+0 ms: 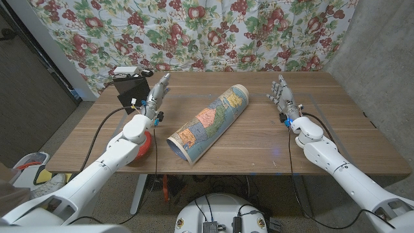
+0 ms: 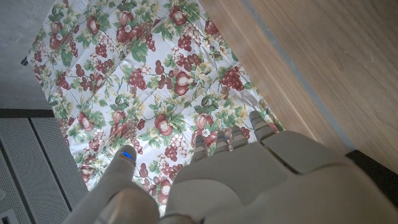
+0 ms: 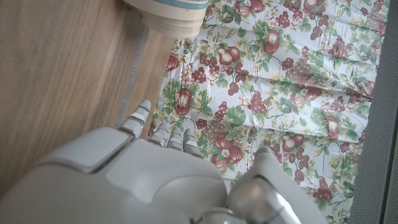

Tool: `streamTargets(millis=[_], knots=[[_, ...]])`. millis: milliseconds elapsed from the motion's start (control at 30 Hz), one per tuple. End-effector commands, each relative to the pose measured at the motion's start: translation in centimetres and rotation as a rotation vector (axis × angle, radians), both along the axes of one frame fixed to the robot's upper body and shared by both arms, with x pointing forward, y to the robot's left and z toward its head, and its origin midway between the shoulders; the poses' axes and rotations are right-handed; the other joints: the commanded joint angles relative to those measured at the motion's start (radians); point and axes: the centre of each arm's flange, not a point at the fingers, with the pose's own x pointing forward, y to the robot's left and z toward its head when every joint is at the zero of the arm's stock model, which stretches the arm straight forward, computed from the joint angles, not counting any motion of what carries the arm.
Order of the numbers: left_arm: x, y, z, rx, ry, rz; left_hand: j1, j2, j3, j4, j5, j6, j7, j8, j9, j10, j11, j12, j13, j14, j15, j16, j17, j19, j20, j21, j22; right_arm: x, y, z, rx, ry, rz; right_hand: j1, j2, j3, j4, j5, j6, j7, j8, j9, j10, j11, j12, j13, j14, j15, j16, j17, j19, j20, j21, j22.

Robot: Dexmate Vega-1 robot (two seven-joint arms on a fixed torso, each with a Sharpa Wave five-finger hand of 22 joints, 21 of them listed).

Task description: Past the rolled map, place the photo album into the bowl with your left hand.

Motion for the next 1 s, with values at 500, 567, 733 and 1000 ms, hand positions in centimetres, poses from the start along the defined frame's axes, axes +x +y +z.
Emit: streamTargets(millis=[500,567,733,1000], knots=[[-2.1,1.0,1.5,0.095,-0.099,0.170,0.062,0.004,0.020,-0.058,0.002,0.009,0.012,0.010,0.007,0.014,0.000,0.010,-0.002,-0.027,0.009,0.004,0.003,-0.019,0.014,-0.005,0.002,0.2,-0.3,0.2,-0.026,0.002,-0.009,0.005,0.004,-0.002,-0.007,0.003,0.001,0.006,0.002,0.002,0.000,0.002,-0.003,0.003,-0.012,-0.002,0.001,0.002,-0.006,0.008,0.000,0.003],[-2.2,1.2,1.6,0.109,-0.101,0.190,0.065,0.003,0.021,-0.062,0.002,0.010,0.013,0.010,0.007,0.014,-0.001,0.011,-0.002,-0.028,0.009,0.004,0.003,-0.021,0.015,-0.006,0.002,0.1,-0.3,0.3,-0.039,-0.009,-0.013,0.006,0.005,-0.002,-0.007,0.003,0.000,0.005,0.001,0.002,-0.001,0.001,-0.004,0.003,-0.014,-0.001,0.000,0.001,-0.007,0.009,0.000,0.003],[-2.5,1.6,1.9,0.120,-0.108,0.216,0.078,0.000,0.023,-0.074,0.001,0.010,0.014,0.010,0.007,0.015,-0.002,0.011,-0.002,-0.037,0.000,0.002,0.003,-0.026,0.012,-0.007,0.002,0.1,-0.4,0.4,-0.047,-0.008,-0.022,0.010,0.007,-0.001,-0.010,0.004,-0.001,0.004,0.001,0.002,-0.005,0.000,-0.006,0.003,-0.021,-0.001,-0.002,0.000,-0.014,0.009,-0.002,0.003],[-3.1,2.3,2.1,0.149,-0.118,0.278,0.090,-0.002,0.025,-0.087,0.000,0.012,0.016,0.010,0.007,0.010,-0.009,0.010,-0.002,-0.044,-0.016,0.002,0.002,-0.031,0.002,-0.007,0.002,0.0,-0.4,0.5,-0.049,-0.014,-0.024,0.012,0.007,-0.001,-0.013,0.003,-0.001,0.004,0.001,0.002,-0.005,0.001,-0.006,0.003,-0.025,0.000,-0.003,-0.002,-0.018,0.007,-0.003,0.003]])
